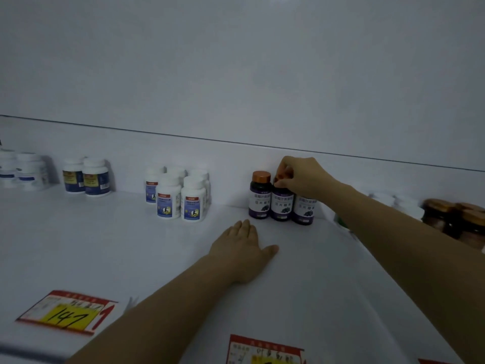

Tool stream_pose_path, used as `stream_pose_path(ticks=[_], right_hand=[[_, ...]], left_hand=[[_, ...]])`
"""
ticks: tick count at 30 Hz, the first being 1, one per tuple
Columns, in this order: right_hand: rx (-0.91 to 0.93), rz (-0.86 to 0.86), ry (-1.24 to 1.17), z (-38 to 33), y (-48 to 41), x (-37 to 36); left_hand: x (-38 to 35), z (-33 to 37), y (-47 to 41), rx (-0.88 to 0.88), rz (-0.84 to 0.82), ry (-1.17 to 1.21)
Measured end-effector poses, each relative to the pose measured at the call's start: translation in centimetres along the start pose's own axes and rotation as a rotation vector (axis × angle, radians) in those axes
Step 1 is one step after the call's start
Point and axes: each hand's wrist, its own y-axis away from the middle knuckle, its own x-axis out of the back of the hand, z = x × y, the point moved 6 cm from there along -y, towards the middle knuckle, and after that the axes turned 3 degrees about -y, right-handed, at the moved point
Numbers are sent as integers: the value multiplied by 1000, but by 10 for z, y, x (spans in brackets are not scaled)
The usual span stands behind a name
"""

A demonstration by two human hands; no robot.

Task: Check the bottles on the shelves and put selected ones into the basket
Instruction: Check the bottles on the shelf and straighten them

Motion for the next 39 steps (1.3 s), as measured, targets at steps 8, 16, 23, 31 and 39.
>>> stream_pose_path(ticks=[8, 16, 23, 31, 39], right_hand=[[111, 51, 185, 5, 2, 2], [-102, 72, 217, 31, 10, 19], [-179, 15, 125, 42, 18, 6], [-100, 61, -35, 21, 44, 74], [47, 39, -276, -29, 62, 137]], left_hand=[[0, 0, 1, -4, -15, -1], [-2, 0, 0, -13, -13, -6], [1, 0, 2, -8, -11, 8], [28, -2, 7, 54, -5, 498], [79, 48, 16, -160, 79, 1044]])
